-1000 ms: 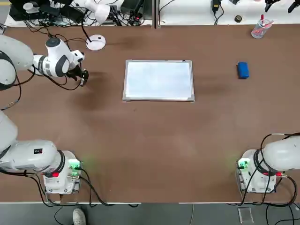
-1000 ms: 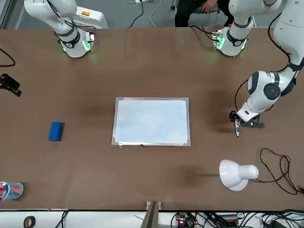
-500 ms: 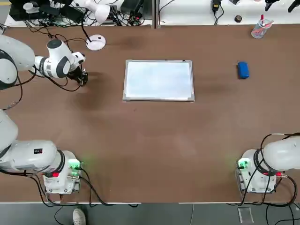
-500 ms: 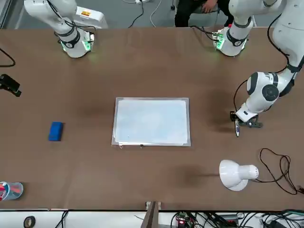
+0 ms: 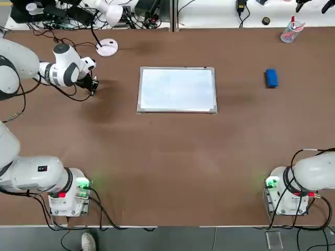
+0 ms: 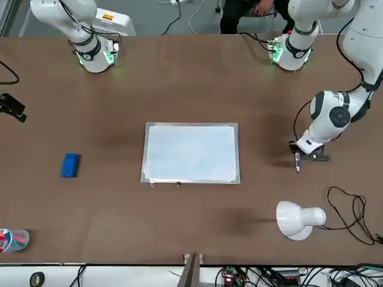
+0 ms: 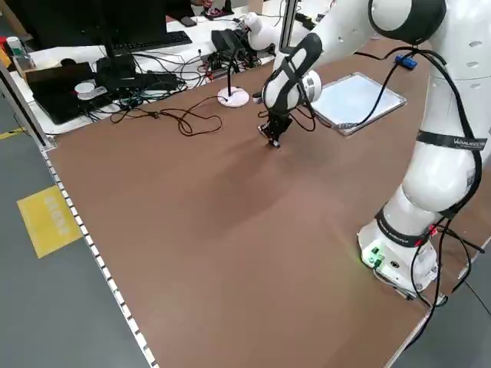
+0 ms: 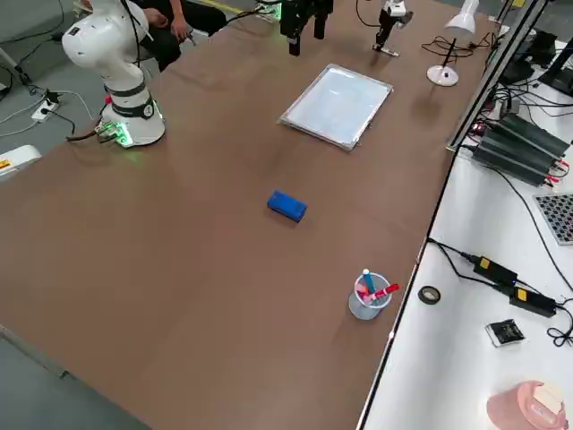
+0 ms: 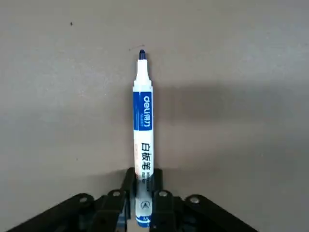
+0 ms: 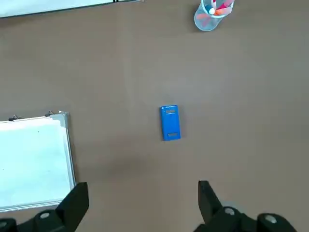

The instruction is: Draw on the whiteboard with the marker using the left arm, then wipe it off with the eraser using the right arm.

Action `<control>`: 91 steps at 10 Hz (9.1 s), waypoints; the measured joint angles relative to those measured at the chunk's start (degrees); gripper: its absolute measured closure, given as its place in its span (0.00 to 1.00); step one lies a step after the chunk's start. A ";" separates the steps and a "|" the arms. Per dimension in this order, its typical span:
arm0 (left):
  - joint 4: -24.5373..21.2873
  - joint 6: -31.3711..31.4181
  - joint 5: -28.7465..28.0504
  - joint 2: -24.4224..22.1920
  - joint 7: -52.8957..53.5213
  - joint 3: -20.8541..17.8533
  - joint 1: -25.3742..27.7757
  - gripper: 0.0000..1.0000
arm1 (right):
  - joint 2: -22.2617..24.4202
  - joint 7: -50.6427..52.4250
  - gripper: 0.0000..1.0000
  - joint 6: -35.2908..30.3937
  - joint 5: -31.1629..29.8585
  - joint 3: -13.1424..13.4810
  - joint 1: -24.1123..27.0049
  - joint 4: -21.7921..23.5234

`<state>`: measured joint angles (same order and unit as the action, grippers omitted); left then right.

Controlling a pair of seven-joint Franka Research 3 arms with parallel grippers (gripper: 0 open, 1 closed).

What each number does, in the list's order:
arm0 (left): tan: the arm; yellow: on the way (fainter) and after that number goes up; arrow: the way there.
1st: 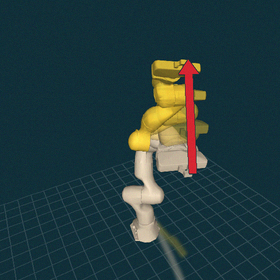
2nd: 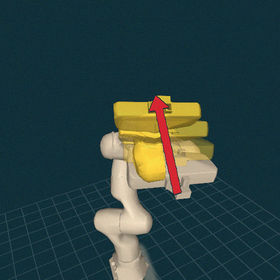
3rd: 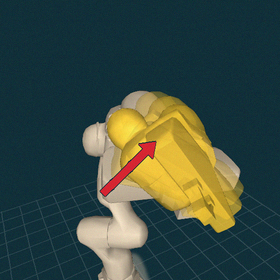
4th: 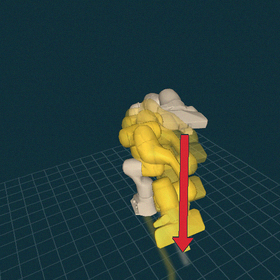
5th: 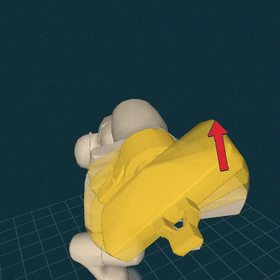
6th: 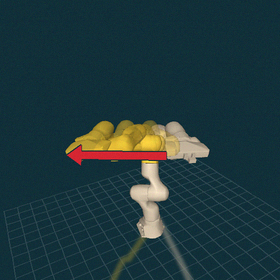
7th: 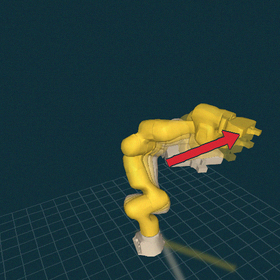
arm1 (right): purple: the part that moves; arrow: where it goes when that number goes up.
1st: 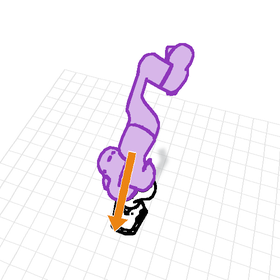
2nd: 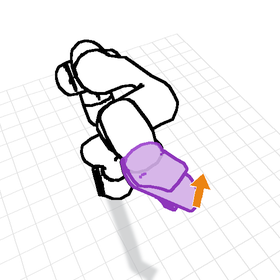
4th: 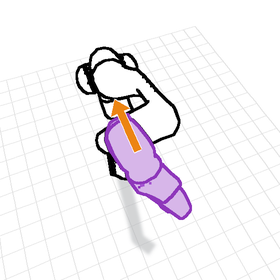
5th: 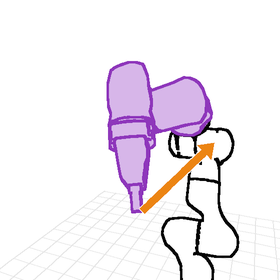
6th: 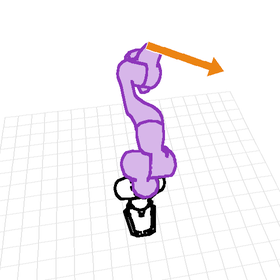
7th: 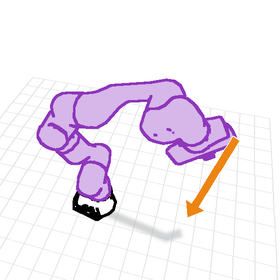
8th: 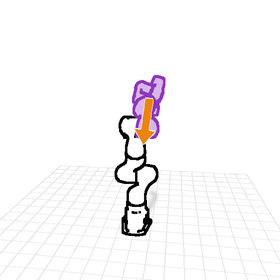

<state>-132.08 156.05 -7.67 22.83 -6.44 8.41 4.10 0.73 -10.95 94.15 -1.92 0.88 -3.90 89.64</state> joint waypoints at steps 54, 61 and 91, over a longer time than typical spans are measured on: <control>46.82 -29.25 108.35 34.80 -21.29 15.29 -25.63 0.82 | -0.92 4.59 0.00 0.93 1.81 0.42 -0.13 1.89; 47.49 -29.42 108.35 34.79 -21.25 14.23 -25.30 0.82 | -0.92 4.64 0.00 -0.40 1.96 0.33 -0.25 2.07; 52.37 -29.26 77.05 29.01 -42.92 10.58 -21.87 0.82 | -0.96 6.94 0.00 -2.50 3.41 0.41 -0.20 3.83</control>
<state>-79.70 126.79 69.38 51.84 -49.36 18.99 -17.78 -0.22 -4.01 91.65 1.48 1.29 -4.09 93.47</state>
